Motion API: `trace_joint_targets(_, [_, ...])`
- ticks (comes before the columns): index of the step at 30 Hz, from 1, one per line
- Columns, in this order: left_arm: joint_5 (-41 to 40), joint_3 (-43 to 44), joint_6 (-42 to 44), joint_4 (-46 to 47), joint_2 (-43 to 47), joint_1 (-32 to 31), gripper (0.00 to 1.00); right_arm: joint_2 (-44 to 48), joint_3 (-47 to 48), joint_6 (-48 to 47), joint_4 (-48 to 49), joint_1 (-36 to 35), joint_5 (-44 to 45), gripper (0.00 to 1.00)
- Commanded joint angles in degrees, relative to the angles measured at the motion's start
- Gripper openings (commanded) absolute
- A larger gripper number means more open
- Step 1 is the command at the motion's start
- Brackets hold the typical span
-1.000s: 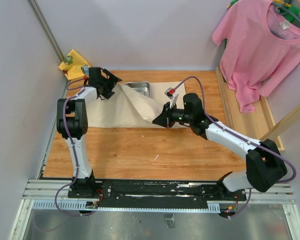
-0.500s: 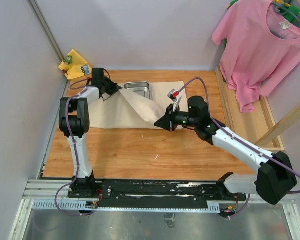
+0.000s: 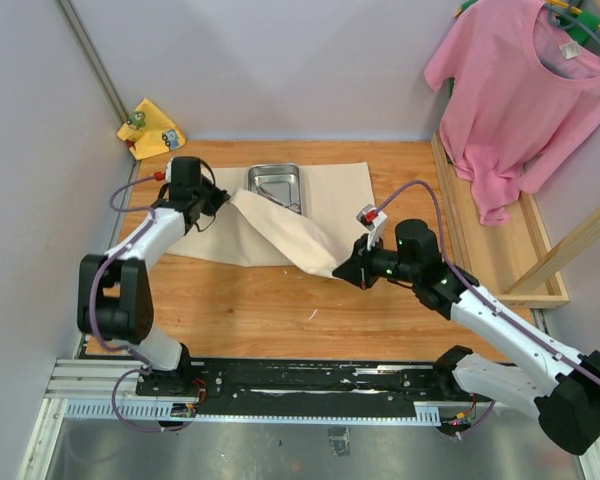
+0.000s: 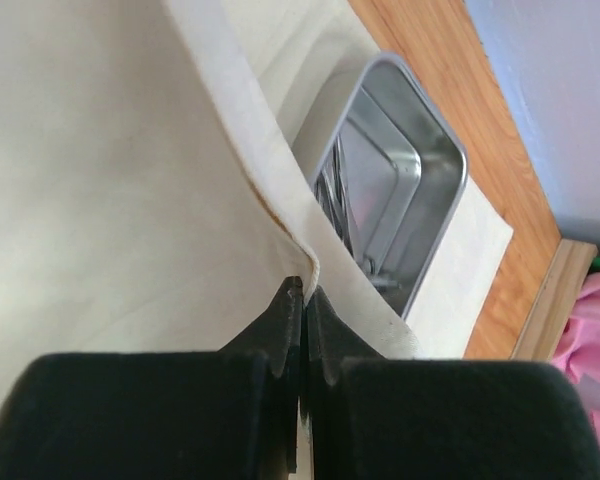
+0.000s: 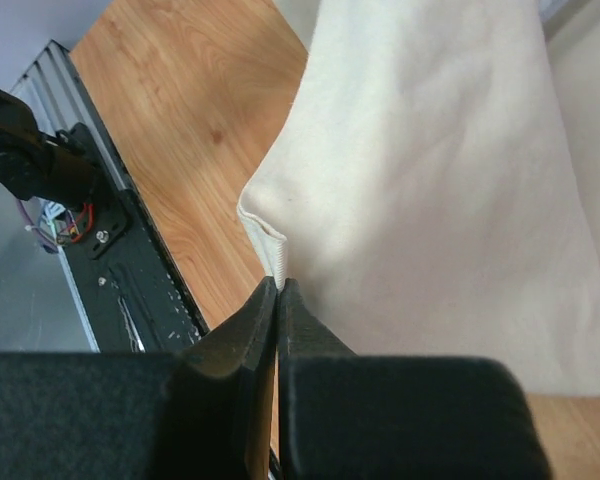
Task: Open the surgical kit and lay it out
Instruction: Open the surgical kit at the center of the board.
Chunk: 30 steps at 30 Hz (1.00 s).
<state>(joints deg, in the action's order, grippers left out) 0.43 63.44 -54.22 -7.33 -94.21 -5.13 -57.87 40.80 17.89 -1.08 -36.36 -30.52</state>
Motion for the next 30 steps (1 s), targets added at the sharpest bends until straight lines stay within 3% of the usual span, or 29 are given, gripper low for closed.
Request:
trace_joint_targets(1, [-6.6,-7.8,1.0,-4.8,11.4,-2.1,0.01,4.7,-4.4,1.6,-5.0,-1.6,7.0,0.01])
trace_joint_targets(7, [-10.8,-19.8,-0.6,-12.2,30.4,-3.4,0.0,12.2,-7.8,4.4,-10.3,-1.5,12.9,0.01])
trace_joint_targets(13, [-11.0,-26.1,-1.9,-21.5,46.0,-4.1,0.0,19.1,-11.3,7.7,-14.5,-1.5,15.1,0.01])
trace_joint_targets(21, [-8.3,-30.1,-1.5,-33.7,55.5,-5.9,0.0,27.3,-16.2,11.4,-19.1,-1.6,14.0,0.01])
trace_joint_targets(30, [-7.8,-25.2,3.2,-49.2,62.2,-6.2,0.0,33.3,-17.0,13.1,-25.5,-1.6,13.4,0.01])
